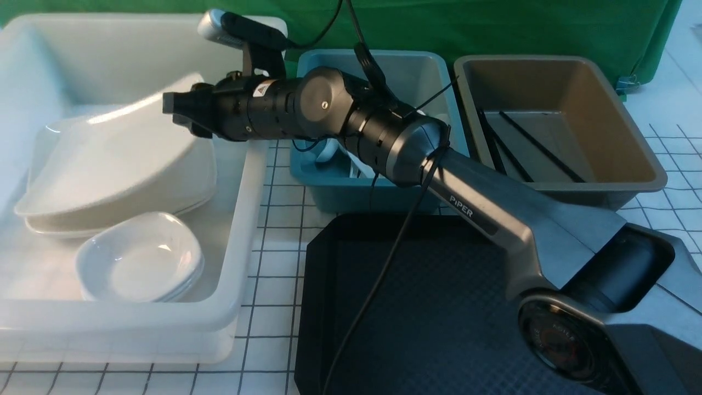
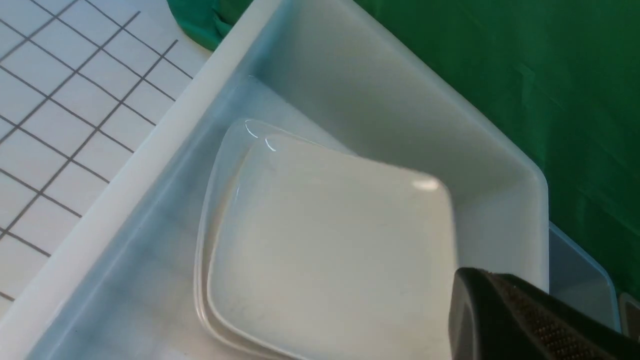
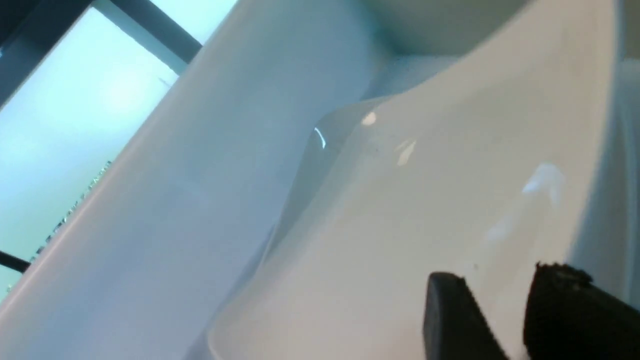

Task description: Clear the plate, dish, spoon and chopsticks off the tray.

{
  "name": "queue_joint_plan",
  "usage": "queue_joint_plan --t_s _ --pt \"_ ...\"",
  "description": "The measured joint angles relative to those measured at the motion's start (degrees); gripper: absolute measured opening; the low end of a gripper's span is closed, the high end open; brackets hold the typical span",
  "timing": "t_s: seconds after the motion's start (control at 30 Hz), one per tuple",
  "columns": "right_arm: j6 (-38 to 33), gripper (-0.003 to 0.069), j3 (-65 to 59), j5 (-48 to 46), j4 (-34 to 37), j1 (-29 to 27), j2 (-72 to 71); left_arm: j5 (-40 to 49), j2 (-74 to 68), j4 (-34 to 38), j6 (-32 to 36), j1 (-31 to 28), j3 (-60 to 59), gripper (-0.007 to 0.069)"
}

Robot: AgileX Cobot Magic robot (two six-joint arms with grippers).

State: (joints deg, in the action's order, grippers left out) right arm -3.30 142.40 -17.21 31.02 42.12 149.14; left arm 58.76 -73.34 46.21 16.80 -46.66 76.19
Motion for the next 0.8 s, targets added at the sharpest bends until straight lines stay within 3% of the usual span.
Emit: queue_joint_plan --t_s 0.1,0.23,0.4,0.67,0.8 --pt "-0.3 0.0315 0.1 -1.0 -1.2 0.2 -0.1 0.2 0.0 0.0 0.0 0.0 0.0 0.0020" --pt "-0.5 0.0400 0.2 -5.0 -2.8 0.4 -1.6 0.5 0.0 0.0 0.0 0.0 0.0 0.0020" --pt "-3.0 0.0394 0.0 -13.1 -4.4 -0.4 -4.4 0.9 0.0 0.0 0.0 0.0 0.0 0.0020" --pt "-9.2 0.0058 0.0 -39.2 -7.4 -6.5 -20.2 0.9 0.0 0.0 0.0 0.0 0.0 0.0020" --pt "-10.6 0.0030 0.0 -47.7 -8.9 -9.7 -28.2 0.9 0.0 0.0 0.0 0.0 0.0 0.0020"
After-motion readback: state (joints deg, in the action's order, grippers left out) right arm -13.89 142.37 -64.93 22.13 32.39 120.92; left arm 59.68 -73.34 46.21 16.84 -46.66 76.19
